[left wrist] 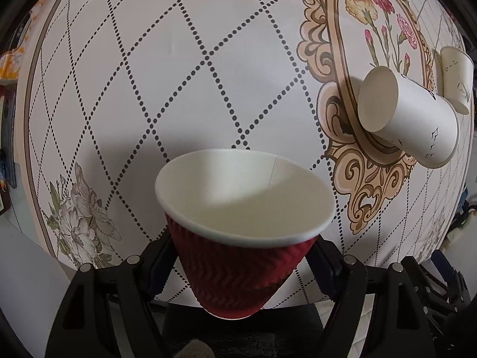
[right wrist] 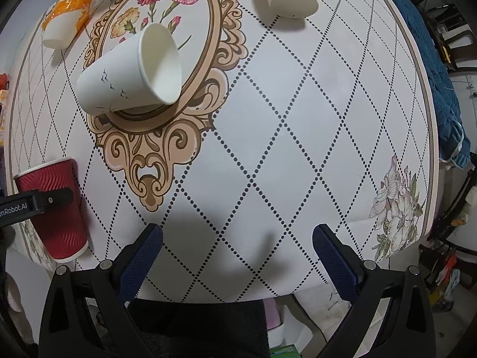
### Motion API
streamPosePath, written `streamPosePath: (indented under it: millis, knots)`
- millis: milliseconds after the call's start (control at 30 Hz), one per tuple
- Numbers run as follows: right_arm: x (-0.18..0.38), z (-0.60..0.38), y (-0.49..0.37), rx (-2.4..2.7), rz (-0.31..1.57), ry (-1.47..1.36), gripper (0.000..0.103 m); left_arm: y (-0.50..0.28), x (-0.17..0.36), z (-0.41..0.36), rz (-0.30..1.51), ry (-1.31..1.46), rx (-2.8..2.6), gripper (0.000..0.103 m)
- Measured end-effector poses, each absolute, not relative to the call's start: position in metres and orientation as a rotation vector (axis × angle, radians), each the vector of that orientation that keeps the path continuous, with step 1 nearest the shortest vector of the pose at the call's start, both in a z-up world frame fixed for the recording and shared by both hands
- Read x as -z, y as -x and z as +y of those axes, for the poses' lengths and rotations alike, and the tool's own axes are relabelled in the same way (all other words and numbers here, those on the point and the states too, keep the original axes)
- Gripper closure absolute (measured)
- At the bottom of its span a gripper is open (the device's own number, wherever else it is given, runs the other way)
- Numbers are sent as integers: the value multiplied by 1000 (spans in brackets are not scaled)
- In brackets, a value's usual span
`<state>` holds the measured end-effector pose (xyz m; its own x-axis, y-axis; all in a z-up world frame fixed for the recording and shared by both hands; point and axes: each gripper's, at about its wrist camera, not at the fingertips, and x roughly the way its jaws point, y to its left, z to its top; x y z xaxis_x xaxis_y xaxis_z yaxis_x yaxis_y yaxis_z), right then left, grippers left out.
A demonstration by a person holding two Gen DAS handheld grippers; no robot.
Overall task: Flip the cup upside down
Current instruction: 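Lift the red cup with the left tool and turn it upright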
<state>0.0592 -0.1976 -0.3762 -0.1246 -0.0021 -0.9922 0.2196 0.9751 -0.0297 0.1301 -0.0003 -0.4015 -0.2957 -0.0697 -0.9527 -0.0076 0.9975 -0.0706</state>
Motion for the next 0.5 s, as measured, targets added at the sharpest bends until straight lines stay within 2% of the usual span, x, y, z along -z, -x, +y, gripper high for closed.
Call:
streamPosePath:
  millis: [33, 100, 500]
  knots:
    - [377, -199, -59, 191, 1687, -166, 1, -130, 402, -3, 1870, 49, 61, 24]
    - [376, -204, -59, 190, 1686, -171, 1, -141, 403, 2, 1874, 40, 70, 15]
    - [366, -218, -70, 188, 1682, -180, 1, -139, 405, 10, 1865, 35, 44, 15]
